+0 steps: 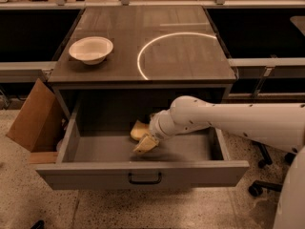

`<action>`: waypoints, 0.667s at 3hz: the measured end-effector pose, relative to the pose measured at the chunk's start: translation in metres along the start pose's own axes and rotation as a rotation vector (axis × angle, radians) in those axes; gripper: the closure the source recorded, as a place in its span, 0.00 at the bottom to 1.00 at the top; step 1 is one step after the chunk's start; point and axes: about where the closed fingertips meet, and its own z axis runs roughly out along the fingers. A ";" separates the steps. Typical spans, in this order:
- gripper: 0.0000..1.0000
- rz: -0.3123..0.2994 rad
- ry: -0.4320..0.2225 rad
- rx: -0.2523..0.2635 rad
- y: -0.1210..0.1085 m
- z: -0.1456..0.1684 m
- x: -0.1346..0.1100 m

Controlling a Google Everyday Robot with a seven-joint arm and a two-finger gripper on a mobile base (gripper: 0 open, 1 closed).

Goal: Pick sponge from top drawer and place on counter

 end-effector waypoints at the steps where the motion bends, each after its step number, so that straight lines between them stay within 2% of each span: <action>1: 0.38 -0.003 0.016 -0.001 0.003 0.006 0.003; 2: 0.61 -0.007 0.020 0.002 0.004 0.005 0.004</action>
Offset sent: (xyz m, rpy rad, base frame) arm -0.0044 -0.0021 -0.0054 -0.0273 -0.0057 -0.0029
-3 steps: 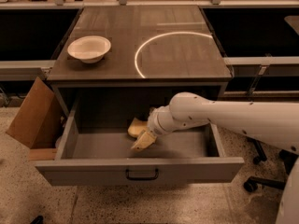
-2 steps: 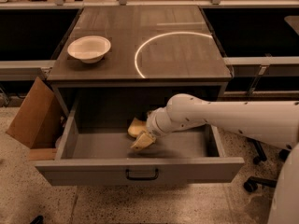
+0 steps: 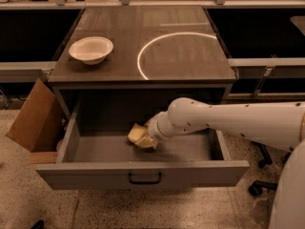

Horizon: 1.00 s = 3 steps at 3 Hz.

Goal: Pick sponge from top drawer and place on counter

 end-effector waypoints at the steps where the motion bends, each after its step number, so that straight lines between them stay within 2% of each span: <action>1: 0.92 0.001 -0.095 0.001 0.001 -0.024 -0.010; 2: 1.00 -0.020 -0.223 -0.005 0.006 -0.062 -0.024; 3: 1.00 -0.001 -0.227 0.042 -0.004 -0.085 0.000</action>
Offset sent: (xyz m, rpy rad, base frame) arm -0.0341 -0.0743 0.1124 0.3326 -0.1775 0.0109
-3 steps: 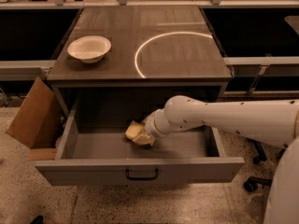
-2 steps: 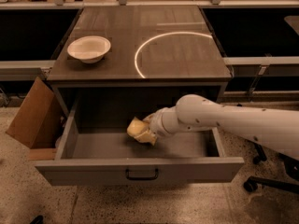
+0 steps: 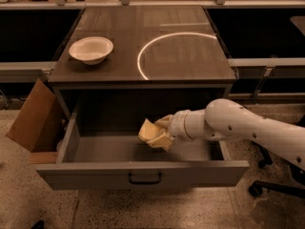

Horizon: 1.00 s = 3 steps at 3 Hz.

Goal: Pick sponge from top drawer and place on counter

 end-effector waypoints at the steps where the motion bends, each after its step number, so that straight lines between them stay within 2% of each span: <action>1: 1.00 -0.005 -0.003 0.004 -0.002 -0.003 -0.003; 2: 1.00 -0.044 -0.019 0.052 -0.022 -0.035 -0.021; 3: 1.00 -0.101 -0.040 0.105 -0.044 -0.076 -0.051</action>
Offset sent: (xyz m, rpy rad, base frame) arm 0.0219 -0.0532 0.1010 -0.0214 -0.1669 -0.0347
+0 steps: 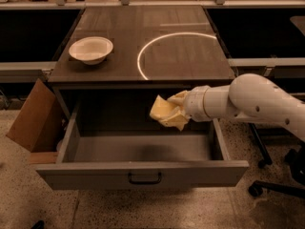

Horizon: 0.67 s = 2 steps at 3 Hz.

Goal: Pick sponge from top drawer and place on counter

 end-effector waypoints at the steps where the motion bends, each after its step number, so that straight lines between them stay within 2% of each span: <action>1: 1.00 -0.069 -0.029 0.048 -0.024 -0.028 -0.033; 2: 1.00 -0.139 -0.062 0.051 -0.038 -0.042 -0.062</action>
Offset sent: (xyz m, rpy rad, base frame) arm 0.0202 -0.0063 0.1180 -0.0254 -0.2140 0.0994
